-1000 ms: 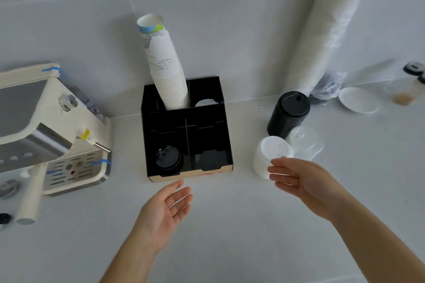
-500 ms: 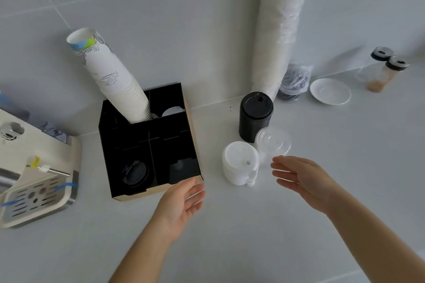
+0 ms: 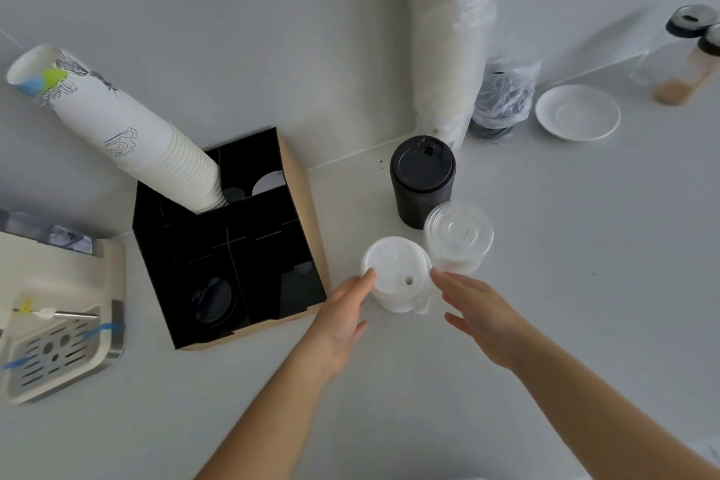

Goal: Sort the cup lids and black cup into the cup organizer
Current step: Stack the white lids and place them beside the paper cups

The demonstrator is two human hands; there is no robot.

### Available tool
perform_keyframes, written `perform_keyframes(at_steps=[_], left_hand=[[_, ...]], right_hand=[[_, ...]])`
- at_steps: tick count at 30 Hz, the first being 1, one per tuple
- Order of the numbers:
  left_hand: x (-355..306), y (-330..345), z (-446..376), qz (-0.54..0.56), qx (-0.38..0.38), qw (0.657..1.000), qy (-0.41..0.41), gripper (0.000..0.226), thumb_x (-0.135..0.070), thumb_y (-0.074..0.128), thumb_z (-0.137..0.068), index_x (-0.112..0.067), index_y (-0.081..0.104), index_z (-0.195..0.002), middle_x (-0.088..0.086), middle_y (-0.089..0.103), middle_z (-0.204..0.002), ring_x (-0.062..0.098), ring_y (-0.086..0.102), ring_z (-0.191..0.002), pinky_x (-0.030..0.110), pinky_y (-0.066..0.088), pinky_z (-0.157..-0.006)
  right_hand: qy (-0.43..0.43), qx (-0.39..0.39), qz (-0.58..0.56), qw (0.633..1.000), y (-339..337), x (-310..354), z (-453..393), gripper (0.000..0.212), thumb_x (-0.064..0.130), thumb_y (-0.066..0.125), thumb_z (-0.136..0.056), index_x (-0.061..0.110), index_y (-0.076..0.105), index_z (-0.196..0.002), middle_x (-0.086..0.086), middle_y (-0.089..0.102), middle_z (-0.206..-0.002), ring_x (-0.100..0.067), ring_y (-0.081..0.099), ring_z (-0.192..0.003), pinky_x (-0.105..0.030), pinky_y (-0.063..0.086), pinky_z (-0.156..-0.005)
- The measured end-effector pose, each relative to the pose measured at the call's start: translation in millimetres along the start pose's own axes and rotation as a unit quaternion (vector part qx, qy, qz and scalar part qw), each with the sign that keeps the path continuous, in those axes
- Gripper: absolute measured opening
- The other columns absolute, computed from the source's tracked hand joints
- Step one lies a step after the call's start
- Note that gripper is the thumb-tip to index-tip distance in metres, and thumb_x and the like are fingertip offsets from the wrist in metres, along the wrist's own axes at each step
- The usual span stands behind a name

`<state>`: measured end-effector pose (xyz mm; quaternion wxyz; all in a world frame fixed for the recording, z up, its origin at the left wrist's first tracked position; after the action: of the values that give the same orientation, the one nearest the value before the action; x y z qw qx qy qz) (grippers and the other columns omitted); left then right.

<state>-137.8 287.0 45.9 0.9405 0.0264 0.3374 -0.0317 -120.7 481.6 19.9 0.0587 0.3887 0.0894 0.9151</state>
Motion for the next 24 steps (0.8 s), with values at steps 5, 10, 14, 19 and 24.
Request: perform_keyframes(at_steps=[5, 10, 14, 19, 24], left_hand=[[-3, 8, -17, -0.014, -0.007, 1.0, 0.004, 0.032, -0.049, 0.059, -0.089, -0.037, 0.059, -0.118, -0.016, 0.057, -0.13, 0.006, 0.047, -0.127, 0.036, 0.033, -0.106], [-6, 7, -22, -0.066, -0.025, 0.997, 0.043, 0.013, -0.042, 0.056, -0.093, -0.038, 0.06, -0.104, -0.022, 0.061, -0.109, -0.008, 0.052, -0.1, 0.032, 0.038, -0.093], [-5, 6, -26, -0.058, -0.016, 0.998, 0.027, 0.017, -0.043, 0.055, -0.093, -0.041, 0.059, -0.11, -0.023, 0.059, -0.113, -0.006, 0.051, -0.105, 0.035, 0.038, -0.097], [-2, 6, -29, -0.047, -0.007, 0.999, -0.002, 0.023, -0.048, 0.056, -0.091, -0.042, 0.059, -0.114, -0.021, 0.058, -0.121, 0.008, 0.049, -0.119, 0.04, 0.038, -0.101], [-3, 5, -30, -0.035, -0.01, 0.999, -0.007, 0.027, -0.047, 0.059, -0.089, -0.036, 0.061, -0.114, -0.015, 0.06, -0.123, 0.012, 0.049, -0.122, 0.045, 0.038, -0.106]], right_hand=[[-0.002, -0.001, 0.038, 0.999, 3, -3, -13, 0.057, 0.06, 0.066, -0.081, 0.016, 0.065, -0.117, 0.001, 0.065, -0.125, -0.014, 0.053, -0.124, -0.042, 0.039, -0.112], [-0.013, 0.019, 0.053, 0.998, 6, -2, -14, 0.08, 0.068, 0.063, -0.068, 0.011, 0.06, -0.123, -0.012, 0.057, -0.134, -0.028, 0.047, -0.131, -0.048, 0.037, -0.111], [-0.015, 0.025, 0.053, 0.998, 12, -1, -15, 0.052, 0.061, 0.062, -0.073, 0.03, 0.07, -0.113, 0.002, 0.071, -0.119, -0.016, 0.058, -0.121, -0.033, 0.044, -0.098], [-0.018, 0.019, 0.046, 0.999, 13, 1, -15, 0.044, 0.059, 0.065, -0.072, 0.034, 0.071, -0.108, 0.006, 0.073, -0.115, -0.012, 0.062, -0.115, -0.027, 0.044, -0.089], [-0.02, 0.02, 0.05, 0.998, 12, 4, -14, 0.042, 0.059, 0.066, -0.073, 0.037, 0.07, -0.108, 0.009, 0.073, -0.115, -0.011, 0.063, -0.114, -0.028, 0.045, -0.09]])
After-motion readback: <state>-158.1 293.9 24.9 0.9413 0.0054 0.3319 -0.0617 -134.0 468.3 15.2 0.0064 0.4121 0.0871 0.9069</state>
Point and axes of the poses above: each hand's wrist, its own z-axis away from the middle knuckle, its own y-axis out of the palm, x = y × z, the point moved 2 cm from there along -z, towards the middle knuckle
